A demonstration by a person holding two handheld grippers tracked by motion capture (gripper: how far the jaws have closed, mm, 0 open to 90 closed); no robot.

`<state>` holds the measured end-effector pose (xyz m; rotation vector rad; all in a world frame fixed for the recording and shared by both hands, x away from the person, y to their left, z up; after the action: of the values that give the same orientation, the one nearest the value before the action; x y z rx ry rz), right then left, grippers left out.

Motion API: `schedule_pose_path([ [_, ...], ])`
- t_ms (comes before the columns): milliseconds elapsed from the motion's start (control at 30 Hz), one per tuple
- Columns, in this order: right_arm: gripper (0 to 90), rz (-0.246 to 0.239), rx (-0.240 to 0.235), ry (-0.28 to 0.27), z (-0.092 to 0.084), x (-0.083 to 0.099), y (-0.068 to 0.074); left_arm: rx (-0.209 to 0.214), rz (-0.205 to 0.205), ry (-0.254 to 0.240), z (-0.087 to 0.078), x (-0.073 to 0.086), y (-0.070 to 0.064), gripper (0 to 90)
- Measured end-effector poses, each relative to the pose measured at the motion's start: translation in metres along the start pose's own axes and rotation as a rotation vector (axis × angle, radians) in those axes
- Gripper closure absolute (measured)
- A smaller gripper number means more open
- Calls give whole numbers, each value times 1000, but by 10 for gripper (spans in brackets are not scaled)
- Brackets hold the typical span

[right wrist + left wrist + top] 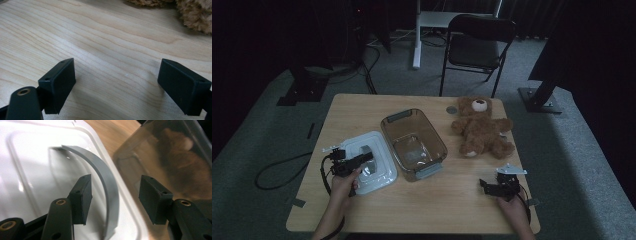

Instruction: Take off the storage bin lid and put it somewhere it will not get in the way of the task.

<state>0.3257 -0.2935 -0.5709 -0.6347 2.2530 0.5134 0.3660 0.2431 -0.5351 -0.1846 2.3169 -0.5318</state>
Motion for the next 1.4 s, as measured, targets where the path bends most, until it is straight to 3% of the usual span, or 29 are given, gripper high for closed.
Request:
schedule_pose_path([
  [100, 138, 0, 1, 0, 0, 0, 0, -64, 60, -16, -5, -1, -1, 436],
  [167, 138, 1, 1, 0, 0, 0, 0, -76, 87, -26, -7, -1, -1, 435],
  [333, 138, 1, 2, 0, 0, 0, 0, -88, 178, -60, -17, -1, -5, 290],
  [400, 138, 1, 2, 0, 0, 0, 0, -96, 201, -63, -21, -2, -6, 280],
  [467, 138, 0, 2, 0, 0, 0, 0, -115, 233, -62, -26, -3, -7, 210],
  [567, 138, 0, 1, 0, 0, 0, 0, -154, 280, -64, -32, -3, -6, 193],
  [667, 138, 0, 2, 0, 0, 0, 0, -165, 299, -55, -39, -2, -3, 107],
  [800, 138, 0, 1, 0, 0, 0, 0, -205, 311, -60, -46, 0, 5, 100],
  [867, 138, 0, 2, 0, 0, 0, 0, -204, 301, -58, -49, 1, 9, 88],
  [900, 138, 0, 1, 0, 0, 0, 0, -206, 298, -49, -50, 1, 12, 15],
  [933, 138, 1, 1, 0, 0, 0, 0, -204, 300, -48, -51, 2, 14, 6],
  [1067, 137, 0, 2, 0, 0, 0, 0, -244, 341, -50, -56, 7, 20, 6],
  [1267, 135, 1, 1, 2, 0, 0, 0, -322, 363, -49, -61, 19, 37, 22],
  [1400, 130, 4, 5, 3, 0, 0, 0, -339, 382, -74, -65, 28, 50, 22],
])
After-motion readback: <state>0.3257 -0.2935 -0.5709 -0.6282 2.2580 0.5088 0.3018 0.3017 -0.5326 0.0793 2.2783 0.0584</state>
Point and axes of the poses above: each handheld gripper's, and its own axes: z roughly forward along the jaws, x roughly out of its underside, y roughly to its left, the point moved 2 cm from there along z, roughly forward along the jaws, and after that the axes turned 14 degrees about -x, right-handed, at the moved point
